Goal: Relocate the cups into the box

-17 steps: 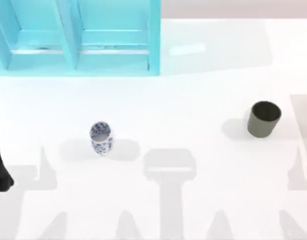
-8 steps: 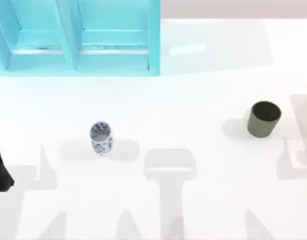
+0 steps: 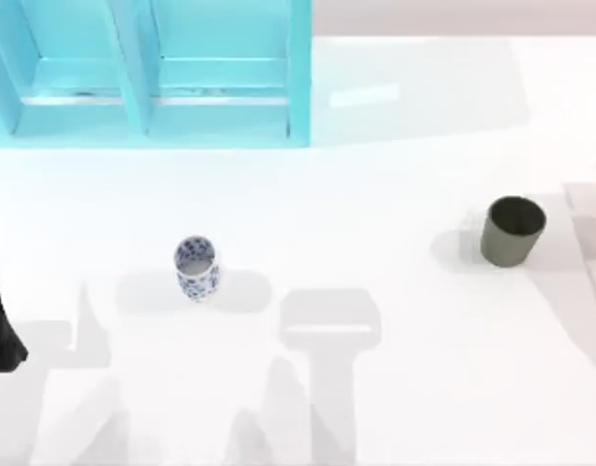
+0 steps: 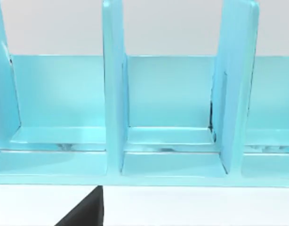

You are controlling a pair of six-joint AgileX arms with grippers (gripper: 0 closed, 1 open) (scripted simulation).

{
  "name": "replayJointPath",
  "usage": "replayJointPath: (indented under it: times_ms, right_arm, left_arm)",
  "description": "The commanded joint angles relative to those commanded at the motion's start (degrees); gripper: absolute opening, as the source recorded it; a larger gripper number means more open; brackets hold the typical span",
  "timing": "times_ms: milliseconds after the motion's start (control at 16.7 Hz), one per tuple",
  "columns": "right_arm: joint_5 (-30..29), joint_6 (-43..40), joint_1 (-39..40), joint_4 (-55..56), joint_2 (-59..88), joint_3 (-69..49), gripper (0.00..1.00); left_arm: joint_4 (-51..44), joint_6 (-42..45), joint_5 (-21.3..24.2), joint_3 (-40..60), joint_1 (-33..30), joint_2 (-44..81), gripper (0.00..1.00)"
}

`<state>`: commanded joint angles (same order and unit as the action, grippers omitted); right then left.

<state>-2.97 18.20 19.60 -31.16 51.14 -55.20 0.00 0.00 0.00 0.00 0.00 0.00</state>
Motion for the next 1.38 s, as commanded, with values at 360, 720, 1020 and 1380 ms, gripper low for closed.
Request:
replayJointPath:
  times_ms: [360, 720, 1020, 1380]
  right_arm:
    - [-3.51, 13.0, 12.74, -22.21, 35.78, -38.61, 1.0]
    - [-7.37, 25.25, 24.41, -42.64, 70.02, -75.48, 1.0]
    - [-10.15, 32.9, 31.54, -54.98, 91.71, -98.99, 1.0]
    - [-11.72, 36.84, 35.2, -61.13, 103.16, -111.21, 1.0]
  left_arm:
    - [0.0, 0.0, 0.0, 0.0, 0.0, 0.0, 1.0]
    - [0.0, 0.0, 0.0, 0.0, 0.0, 0.0, 1.0]
    - [0.0, 0.0, 0.0, 0.0, 0.0, 0.0, 1.0]
    - [0.0, 0.0, 0.0, 0.0, 0.0, 0.0, 1.0]
